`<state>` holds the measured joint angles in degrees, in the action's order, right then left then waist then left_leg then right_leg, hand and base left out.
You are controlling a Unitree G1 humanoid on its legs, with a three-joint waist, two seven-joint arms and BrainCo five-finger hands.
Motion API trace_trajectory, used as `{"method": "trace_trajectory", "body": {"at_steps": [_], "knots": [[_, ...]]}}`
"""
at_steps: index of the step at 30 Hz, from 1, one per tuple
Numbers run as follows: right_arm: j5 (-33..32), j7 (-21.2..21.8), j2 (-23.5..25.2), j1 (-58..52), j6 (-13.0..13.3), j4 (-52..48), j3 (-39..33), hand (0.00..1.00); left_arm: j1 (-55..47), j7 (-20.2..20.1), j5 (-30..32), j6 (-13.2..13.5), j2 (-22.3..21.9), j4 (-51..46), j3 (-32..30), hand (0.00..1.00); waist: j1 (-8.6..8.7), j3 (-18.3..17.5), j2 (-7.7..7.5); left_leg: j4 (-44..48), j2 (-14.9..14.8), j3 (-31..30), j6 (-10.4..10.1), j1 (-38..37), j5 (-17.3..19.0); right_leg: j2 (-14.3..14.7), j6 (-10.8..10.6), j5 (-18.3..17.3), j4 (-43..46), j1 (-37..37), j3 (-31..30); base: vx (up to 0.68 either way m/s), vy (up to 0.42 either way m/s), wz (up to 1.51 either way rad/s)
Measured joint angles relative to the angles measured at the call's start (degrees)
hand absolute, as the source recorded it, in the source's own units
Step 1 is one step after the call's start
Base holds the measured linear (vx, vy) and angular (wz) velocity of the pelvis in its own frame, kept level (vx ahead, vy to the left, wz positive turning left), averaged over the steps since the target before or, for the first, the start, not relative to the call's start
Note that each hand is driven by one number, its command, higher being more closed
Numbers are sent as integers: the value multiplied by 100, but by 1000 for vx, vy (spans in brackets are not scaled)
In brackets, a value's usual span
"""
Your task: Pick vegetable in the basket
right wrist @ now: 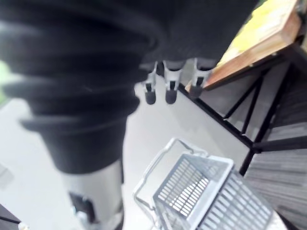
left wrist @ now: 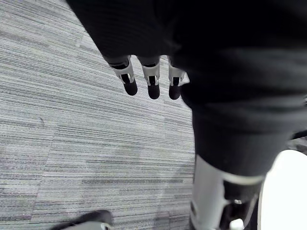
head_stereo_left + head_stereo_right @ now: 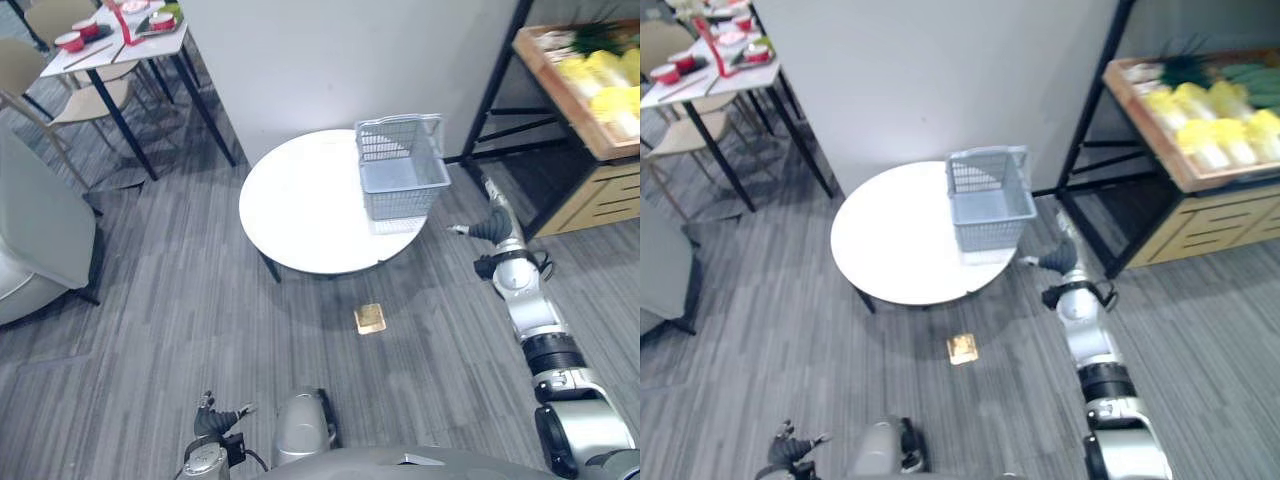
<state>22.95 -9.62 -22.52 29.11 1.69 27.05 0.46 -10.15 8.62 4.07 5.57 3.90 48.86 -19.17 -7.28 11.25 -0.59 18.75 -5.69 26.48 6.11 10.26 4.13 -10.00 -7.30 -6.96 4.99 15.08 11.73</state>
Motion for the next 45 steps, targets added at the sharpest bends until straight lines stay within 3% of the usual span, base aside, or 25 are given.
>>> {"method": "trace_trajectory", "body": {"at_steps": [2, 3, 4, 5, 6, 7, 9, 10, 11, 12, 13, 14, 16, 18, 21, 25, 29, 30, 34, 37, 45], "knots": [[202, -4, -15, 205, 10, 12, 45, 0, -100, -1, 69, 1, -66, 12, 12, 0, -37, 0, 6, -225, 71, -113, -34, -413, 50, -9, -35, 203, 769, -78, -41, 396, 95, 21], [302, -38, -37, 357, 43, 12, 54, 0, -182, 1, 176, 4, -54, 23, 104, 0, 1, 7, 60, -564, 69, -308, -224, -760, 236, -7, -231, 282, 1979, -495, -175, 394, 42, 29], [324, -87, -31, 516, 59, 21, 80, 0, -181, 2, 227, -6, 72, 84, 280, 0, -3, 84, -36, -797, 119, -382, -293, -997, 312, -42, -565, 212, 3528, -1214, -644, 303, -23, 37], [327, -98, -30, 570, 56, 42, 111, 0, -164, 3, 234, -19, 137, 129, 367, 0, 1, 127, -61, -827, 140, -449, -296, -1043, 311, -18, -604, 90, 4142, -1556, -853, 335, -98, 51], [330, -177, -34, 677, 42, 125, 181, 0, -78, 3, 300, -33, 204, 258, 531, 0, 45, 190, -180, -901, 158, -545, -316, -1211, 298, -11, -499, -129, 4882, -2066, -983, 239, -156, 61], [329, -206, -36, 730, 38, 149, 223, 0, -6, 3, 361, -36, 236, 302, 606, 0, 42, 275, -82, -973, 106, -656, -353, -1347, 275, -18, -225, -385, 4880, -2403, -920, 236, -158, 60], [329, -221, -47, 837, 34, 145, 249, 0, 86, 1, 385, -6, 182, 201, 649, 0, 103, 293, -40, -1050, -28, -905, -455, -1333, 234, -22, 122, -563, 3897, -2742, -784, 201, -215, 72], [334, -222, -118, 919, 26, 144, 244, 0, 155, -6, 396, 28, 217, 159, 739, 0, 157, 298, -38, -1130, -76, -1106, -682, -1239, 235, -18, 165, -515, 2673, -2832, -790, 184, -270, 90], [353, -229, -171, 935, 12, 144, 235, 0, 193, -18, 405, 31, 260, 152, 777, 0, 175, 274, -109, -1138, -31, -1196, -798, -1162, 236, -49, 200, -289, 1949, -2832, -817, 140, -235, 93], [506, -265, -255, 969, -44, 143, 225, 0, 198, -62, 449, 37, 429, 43, 859, 0, 140, 294, -416, -1181, 181, -1333, -957, -1103, 234, -247, 135, 655, 857, -2822, -949, 158, -292, 67], [589, -280, -347, 1009, -48, 157, 216, 0, 296, -89, 460, 22, 389, 119, 865, 0, 128, 402, -336, -1182, 141, -1460, -1062, -1109, 251, -237, 90, 589, 886, -2789, -913, 191, -333, 62], [671, -287, -362, 1068, -119, 208, 215, 0, 211, -134, 469, 33, 306, 56, 939, 0, 118, 374, -104, -1197, -82, -1450, -1189, -967, 146, -19, 135, 721, 529, -2649, -765, 189, -313, 30], [740, -277, -482, 1284, -142, 209, 253, 0, 130, -131, 469, 99, 215, 3, 994, 0, 48, 356, 186, -1398, -450, -1419, -1309, -881, 115, 378, 295, 1067, -199, -2521, -608, 194, -218, -5], [767, -283, -541, 1545, -138, 267, 260, 0, 120, -129, 468, 148, 198, 2, 1002, 0, 40, 431, 219, -1617, -608, -1420, -1392, -852, -7, 587, 410, 1206, -470, -2524, -588, 169, -185, -14], [767, -288, -651, 1966, -128, 665, 383, 0, 180, -125, 465, 234, 169, 10, 1017, 0, 50, 565, 230, -1652, -630, -1431, -1416, -789, -49, 617, 410, 1234, -545, -2578, -587, 65, -53, -4], [777, -279, -1272, 2989, -105, 1624, 878, 0, 338, -119, 447, 386, 201, -33, 1085, 0, 41, 999, 308, -1627, -440, -1474, -1363, -376, -88, 480, 255, 1673, -1047, -2724, -587, -34, 16, 7], [778, -276, -1531, 3667, -87, 2321, 1179, 0, 454, -107, 416, 398, 288, -30, 1188, 0, 52, 1406, 432, -1561, -341, -1573, -1316, -80, -122, 369, 128, 1842, -1046, -2952, -589, -73, 32, 12], [776, -275, -1642, 3852, -59, 2558, 1328, 100, 454, -108, 377, 406, 349, -29, 1297, 0, 43, 1463, 451, -1541, -328, -1589, -1288, 82, -141, 359, 76, 1942, -1046, -3110, -590, -93, 50, 6], [824, -364, -2150, 4441, -4, 2945, 1483, 100, 567, -73, 146, 432, 398, -3, 1526, 0, 18, 1729, 537, -1435, -292, -1625, -1235, 525, -190, 322, -8, 2297, -1046, -3512, -619, -67, 53, 2], [826, -419, -2487, 4631, -3, 3146, 1658, 100, 677, -70, -31, 491, 475, 77, 1753, 0, 14, 1758, 578, -1354, -217, -1679, -1217, 737, -196, 248, -15, 2356, -1046, -3665, -629, -48, 60, 8], [732, -185, -2568, 4376, -1, 3061, 1591, 100, 749, -44, -80, 472, 540, -24, 1930, 0, 77, 1766, 596, -1179, -181, -1685, -1179, 769, -172, 206, -14, 2355, -1045, -3628, -791, -19, 17, 1]]}}
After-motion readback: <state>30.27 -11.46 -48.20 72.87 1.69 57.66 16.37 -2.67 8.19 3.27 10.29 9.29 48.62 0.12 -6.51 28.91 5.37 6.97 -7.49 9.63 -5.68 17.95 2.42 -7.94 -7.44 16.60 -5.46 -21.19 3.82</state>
